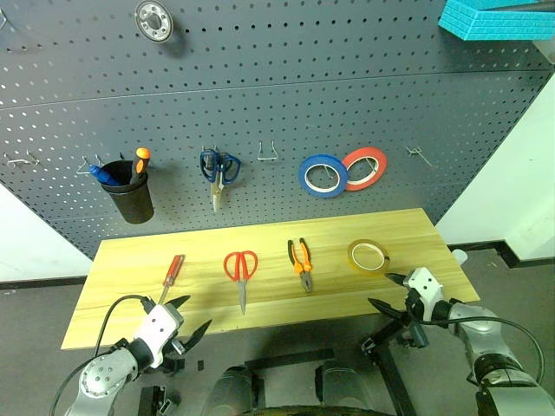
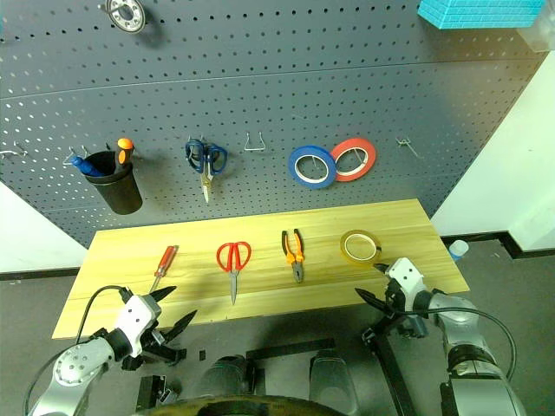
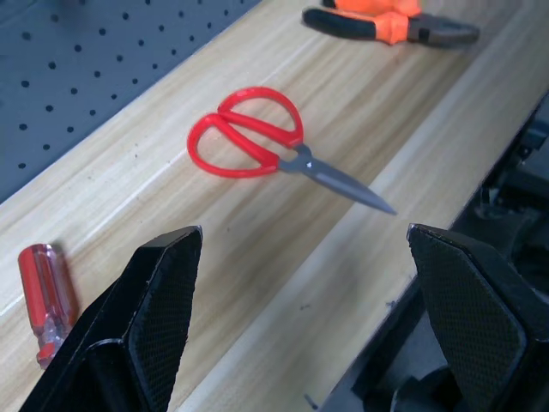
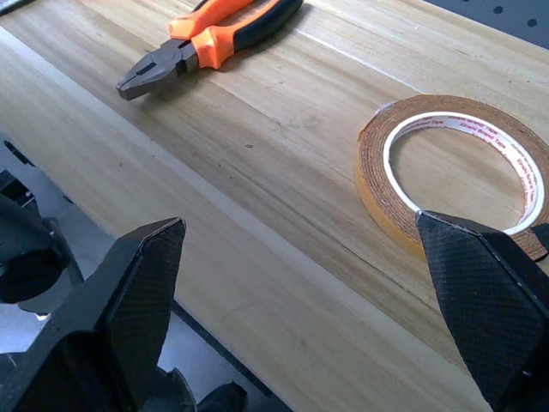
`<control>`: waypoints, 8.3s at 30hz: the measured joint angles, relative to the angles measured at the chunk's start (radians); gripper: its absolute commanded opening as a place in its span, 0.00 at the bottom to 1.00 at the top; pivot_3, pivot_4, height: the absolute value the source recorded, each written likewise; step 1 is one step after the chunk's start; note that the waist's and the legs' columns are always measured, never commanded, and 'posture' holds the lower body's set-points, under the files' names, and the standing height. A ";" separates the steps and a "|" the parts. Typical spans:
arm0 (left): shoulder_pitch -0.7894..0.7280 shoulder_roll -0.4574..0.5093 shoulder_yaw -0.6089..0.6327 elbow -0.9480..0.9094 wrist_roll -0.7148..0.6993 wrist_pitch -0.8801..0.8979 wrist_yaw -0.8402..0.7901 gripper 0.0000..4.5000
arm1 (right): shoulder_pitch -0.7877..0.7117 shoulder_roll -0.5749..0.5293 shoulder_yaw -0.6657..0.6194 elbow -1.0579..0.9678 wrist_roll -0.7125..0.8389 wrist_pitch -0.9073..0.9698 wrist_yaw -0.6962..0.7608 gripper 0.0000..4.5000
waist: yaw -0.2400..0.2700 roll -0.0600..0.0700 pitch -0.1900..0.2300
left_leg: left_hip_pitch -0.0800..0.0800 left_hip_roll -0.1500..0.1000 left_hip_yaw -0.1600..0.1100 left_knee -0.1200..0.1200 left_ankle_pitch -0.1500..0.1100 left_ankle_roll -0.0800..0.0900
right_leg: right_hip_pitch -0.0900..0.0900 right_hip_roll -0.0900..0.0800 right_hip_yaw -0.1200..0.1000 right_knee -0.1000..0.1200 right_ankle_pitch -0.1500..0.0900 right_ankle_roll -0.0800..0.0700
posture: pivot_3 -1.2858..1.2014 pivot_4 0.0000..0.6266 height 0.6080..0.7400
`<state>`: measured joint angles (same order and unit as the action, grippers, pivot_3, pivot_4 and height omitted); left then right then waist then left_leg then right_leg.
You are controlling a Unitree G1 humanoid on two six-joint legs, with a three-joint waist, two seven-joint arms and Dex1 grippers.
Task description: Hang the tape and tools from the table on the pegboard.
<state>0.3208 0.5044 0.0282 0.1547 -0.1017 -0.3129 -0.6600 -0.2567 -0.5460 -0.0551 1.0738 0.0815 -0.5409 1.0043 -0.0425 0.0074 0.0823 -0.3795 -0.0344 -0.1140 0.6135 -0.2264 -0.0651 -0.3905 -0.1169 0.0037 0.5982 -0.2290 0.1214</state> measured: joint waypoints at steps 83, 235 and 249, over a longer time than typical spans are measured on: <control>-0.389 -0.254 -0.172 -0.001 -0.061 0.058 -0.099 0.90 | 0.035 -0.180 0.263 -0.396 -0.561 0.314 -0.815 0.10 | 0.008 -0.005 0.058 | -0.009 -0.004 0.005 0.001 0.001 0.001 | -0.018 0.000 0.010 0.014 -0.006 0.002 | 0.47 0.16 1.00; -0.304 -0.258 0.115 0.040 -0.253 -0.235 -0.035 0.90 | -0.858 0.626 0.039 -0.037 0.063 -0.012 -0.502 0.48 | -0.024 -0.010 0.078 | -0.010 0.004 -0.002 -0.003 -0.001 0.005 | -0.025 0.015 0.015 0.018 0.001 -0.004 | 0.54 0.24 1.00; -0.211 -0.269 0.073 -0.103 -0.235 -0.168 0.014 0.90 | -0.931 0.649 -0.032 0.134 0.061 -0.133 -0.546 0.48 | 0.001 -0.012 0.109 | -0.011 0.012 -0.002 -0.002 -0.001 0.005 | -0.030 0.023 0.015 0.021 0.001 -0.017 | 0.55 0.29 1.00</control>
<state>0.1101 0.2351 0.1013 0.0514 -0.3363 -0.4814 -0.6456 -1.1879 0.1035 -0.0869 1.2075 0.1422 -0.6737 0.4587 -0.0414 -0.0049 0.1914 -0.3904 -0.0224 -0.1156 0.6110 -0.2279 -0.0599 -0.4201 -0.0939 0.0183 0.6193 -0.2279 0.1047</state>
